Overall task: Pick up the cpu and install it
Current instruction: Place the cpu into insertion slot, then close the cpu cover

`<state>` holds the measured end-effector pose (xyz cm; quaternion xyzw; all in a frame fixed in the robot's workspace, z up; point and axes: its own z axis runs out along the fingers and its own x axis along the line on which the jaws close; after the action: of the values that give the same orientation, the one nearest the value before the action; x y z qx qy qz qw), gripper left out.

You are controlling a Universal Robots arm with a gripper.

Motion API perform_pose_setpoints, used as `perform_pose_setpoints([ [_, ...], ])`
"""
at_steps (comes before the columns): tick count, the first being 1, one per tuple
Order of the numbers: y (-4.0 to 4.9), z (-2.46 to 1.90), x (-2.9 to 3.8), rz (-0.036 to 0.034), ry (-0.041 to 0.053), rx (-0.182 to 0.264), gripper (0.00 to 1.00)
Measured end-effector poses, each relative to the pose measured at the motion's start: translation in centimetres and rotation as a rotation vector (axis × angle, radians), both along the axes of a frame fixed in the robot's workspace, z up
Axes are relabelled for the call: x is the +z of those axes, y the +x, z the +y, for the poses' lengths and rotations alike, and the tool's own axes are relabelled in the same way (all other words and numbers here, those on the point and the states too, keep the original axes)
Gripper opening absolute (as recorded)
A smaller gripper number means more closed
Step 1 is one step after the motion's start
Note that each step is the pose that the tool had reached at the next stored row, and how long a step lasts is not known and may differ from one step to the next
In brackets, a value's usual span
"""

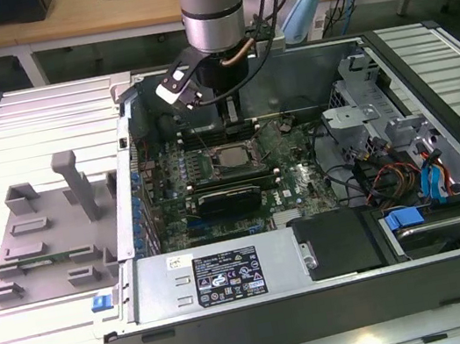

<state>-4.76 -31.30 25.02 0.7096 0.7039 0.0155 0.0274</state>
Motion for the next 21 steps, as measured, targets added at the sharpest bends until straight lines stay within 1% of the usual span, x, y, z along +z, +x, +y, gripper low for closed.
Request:
perform_pose_setpoints([
  [13, 0.0, 0.0, 0.08, -0.0002, 0.0001, 0.0, 0.11],
  [14, 0.0, 0.0, 0.23, 0.0, -0.0001, 0.0, 0.11],
  [15, 0.0, 0.0, 0.45, -0.0001, -0.0001, 0.0, 0.11],
  [16, 0.0, 0.0, 0.81, -0.0002, 0.0, 0.0, 0.11],
  [18, 0.0, 0.01, 2.61, -0.0002, 0.0, 0.0, 0.11],
  [19, 0.0, 0.01, 3.21, -0.0001, 0.0001, 0.0, 0.11],
  [20, 0.0, 0.0, 3.61, -0.0002, 0.0, 0.0, 0.11],
  [21, 0.01, 0.01, 3.61, -0.0003, 0.0003, 0.0, 0.11],
])
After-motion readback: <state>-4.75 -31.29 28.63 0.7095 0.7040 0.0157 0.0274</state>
